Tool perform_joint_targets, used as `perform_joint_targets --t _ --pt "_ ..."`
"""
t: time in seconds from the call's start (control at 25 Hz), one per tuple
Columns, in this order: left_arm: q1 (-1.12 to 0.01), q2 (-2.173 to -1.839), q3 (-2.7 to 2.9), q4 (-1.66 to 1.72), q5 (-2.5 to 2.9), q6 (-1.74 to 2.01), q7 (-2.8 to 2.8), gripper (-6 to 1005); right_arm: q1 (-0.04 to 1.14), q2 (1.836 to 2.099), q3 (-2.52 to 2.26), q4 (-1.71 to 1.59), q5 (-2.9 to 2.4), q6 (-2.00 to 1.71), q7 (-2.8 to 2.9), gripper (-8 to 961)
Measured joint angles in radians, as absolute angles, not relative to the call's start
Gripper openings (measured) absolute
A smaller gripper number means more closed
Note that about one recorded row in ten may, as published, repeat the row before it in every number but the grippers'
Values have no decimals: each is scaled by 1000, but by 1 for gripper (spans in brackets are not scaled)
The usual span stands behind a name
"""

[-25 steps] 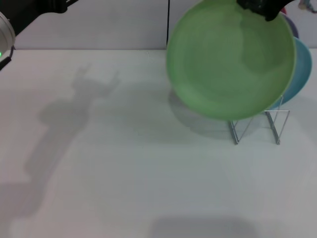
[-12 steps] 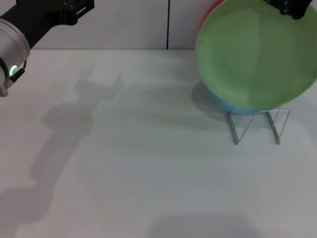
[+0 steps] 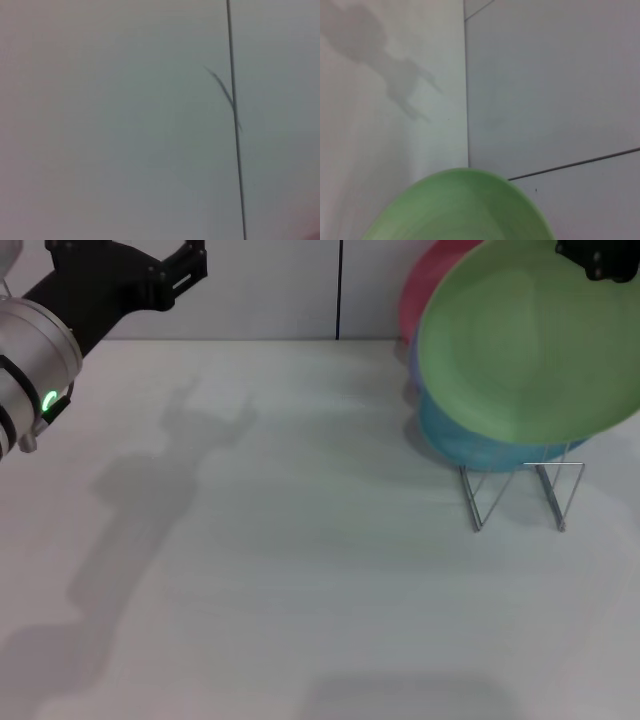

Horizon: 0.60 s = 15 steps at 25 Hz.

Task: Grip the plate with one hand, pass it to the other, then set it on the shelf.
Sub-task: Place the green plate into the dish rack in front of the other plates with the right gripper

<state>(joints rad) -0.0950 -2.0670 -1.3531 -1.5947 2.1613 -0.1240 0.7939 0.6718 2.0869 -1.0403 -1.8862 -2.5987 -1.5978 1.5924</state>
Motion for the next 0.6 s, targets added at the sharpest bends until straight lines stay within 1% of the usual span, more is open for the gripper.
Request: perform_joint_targets --t 0.6 --pt "-106 -2068 -1341 -1583 2158 -115 784 859 652 2088 -1073 -1882 -2597 -1606 1564 48"
